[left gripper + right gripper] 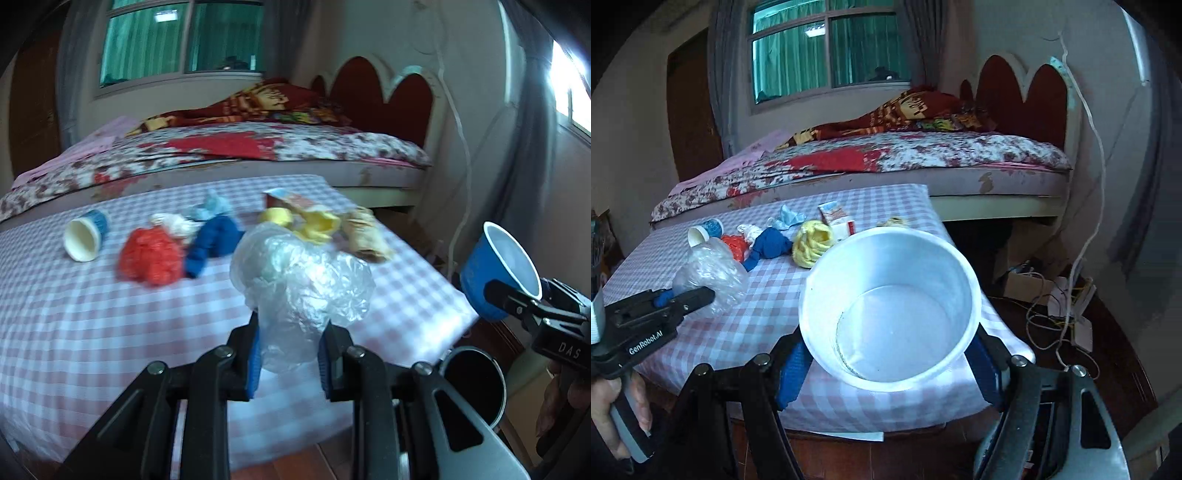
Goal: Collect trash
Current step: 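Carry the blue cup and clear bag over the bin and release both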
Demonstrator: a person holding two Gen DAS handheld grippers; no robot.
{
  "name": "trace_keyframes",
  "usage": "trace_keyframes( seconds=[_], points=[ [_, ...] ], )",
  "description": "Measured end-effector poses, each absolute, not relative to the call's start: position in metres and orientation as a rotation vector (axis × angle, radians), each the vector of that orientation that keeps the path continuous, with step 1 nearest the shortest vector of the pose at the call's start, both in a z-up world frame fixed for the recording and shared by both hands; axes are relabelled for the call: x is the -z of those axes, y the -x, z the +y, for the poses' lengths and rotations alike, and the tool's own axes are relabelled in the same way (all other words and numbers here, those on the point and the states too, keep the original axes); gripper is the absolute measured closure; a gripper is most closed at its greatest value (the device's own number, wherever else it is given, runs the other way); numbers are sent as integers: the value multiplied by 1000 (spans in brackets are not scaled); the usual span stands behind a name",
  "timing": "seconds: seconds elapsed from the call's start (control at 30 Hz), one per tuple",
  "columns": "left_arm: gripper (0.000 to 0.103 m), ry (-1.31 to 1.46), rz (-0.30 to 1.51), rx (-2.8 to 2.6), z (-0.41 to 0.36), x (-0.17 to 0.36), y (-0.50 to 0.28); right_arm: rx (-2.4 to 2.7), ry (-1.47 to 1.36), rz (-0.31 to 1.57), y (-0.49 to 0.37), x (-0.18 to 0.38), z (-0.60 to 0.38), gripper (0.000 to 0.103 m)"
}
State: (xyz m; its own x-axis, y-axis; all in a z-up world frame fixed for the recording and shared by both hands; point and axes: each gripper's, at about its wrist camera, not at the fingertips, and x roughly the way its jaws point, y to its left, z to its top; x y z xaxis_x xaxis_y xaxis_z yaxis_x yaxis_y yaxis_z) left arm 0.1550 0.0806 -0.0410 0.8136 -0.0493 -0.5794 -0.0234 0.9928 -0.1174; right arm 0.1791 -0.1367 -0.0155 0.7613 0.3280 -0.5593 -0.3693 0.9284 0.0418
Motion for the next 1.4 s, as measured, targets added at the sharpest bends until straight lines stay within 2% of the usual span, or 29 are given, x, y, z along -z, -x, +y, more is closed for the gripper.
trace_keyframes(
  seconds=[0.63, 0.93, 1.4],
  points=[
    [80, -9, 650, 353, -77, 46, -151, -163, 15, 636, -134, 33, -281, 27],
    [81, -68, 702, 508, -146, 67, -144, -92, 4, 679, -111, 54, -335, 27],
    [81, -123, 843, 644, -202, 119, -172, -101, 21, 779, -115, 108, -380, 27]
  ],
)
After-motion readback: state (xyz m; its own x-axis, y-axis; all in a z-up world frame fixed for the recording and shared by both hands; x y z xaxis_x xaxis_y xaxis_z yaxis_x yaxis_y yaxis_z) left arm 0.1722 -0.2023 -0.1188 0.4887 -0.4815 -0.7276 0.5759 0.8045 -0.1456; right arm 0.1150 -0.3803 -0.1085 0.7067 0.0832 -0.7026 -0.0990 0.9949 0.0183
